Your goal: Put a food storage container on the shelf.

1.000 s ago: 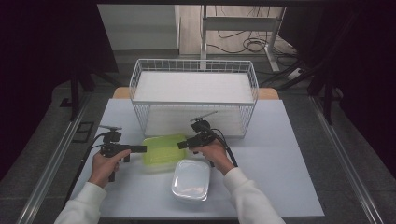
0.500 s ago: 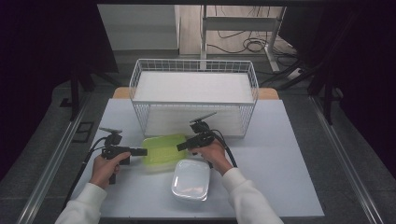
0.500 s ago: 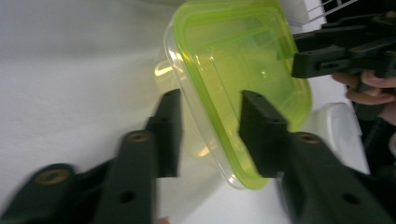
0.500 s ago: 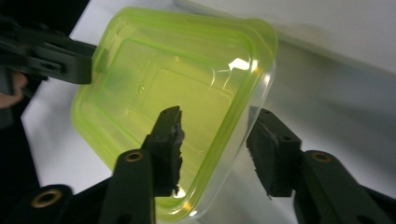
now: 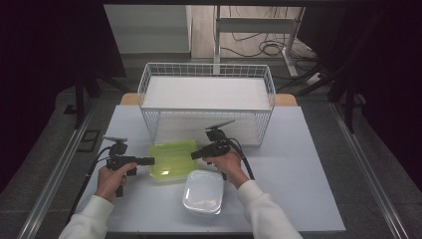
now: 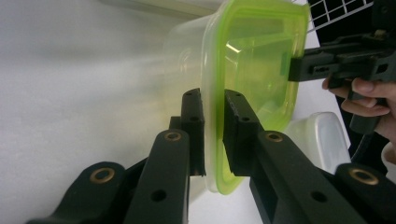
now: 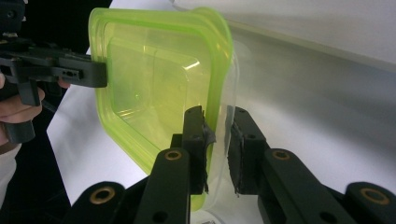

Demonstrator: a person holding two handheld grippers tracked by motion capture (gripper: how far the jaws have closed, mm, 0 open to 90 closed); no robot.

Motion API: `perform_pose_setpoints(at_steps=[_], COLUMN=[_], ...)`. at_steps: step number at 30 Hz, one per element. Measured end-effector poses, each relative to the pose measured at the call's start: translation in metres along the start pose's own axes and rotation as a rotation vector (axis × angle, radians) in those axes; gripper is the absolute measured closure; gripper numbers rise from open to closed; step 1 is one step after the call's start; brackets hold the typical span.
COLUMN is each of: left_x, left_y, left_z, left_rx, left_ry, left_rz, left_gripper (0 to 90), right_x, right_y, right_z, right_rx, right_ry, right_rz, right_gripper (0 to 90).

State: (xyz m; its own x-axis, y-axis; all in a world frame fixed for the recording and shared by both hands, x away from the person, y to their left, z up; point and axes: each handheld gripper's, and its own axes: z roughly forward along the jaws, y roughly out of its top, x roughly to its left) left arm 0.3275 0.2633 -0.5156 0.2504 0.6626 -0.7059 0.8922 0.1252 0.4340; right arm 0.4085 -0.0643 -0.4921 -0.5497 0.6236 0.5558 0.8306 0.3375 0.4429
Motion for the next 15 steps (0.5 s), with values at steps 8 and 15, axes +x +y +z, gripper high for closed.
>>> perform_pose_setpoints(at_steps=[8, 15], left_x=[-0.008, -0.023], left_y=[0.000, 0.000], left_z=[-0.014, -0.027], left_rx=[-0.034, -0.074], left_ry=[0.009, 0.009], left_rz=[0.041, 0.100], left_gripper=[80.2, 80.1], right_x=[0.013, 0.025], right_y=[0.001, 0.003], right_z=[-0.005, -0.016], right_rx=[-0.037, -0.078], right_ry=[-0.011, -0.015], right_rz=[-0.060, -0.123], right_gripper=[77.8, 77.9])
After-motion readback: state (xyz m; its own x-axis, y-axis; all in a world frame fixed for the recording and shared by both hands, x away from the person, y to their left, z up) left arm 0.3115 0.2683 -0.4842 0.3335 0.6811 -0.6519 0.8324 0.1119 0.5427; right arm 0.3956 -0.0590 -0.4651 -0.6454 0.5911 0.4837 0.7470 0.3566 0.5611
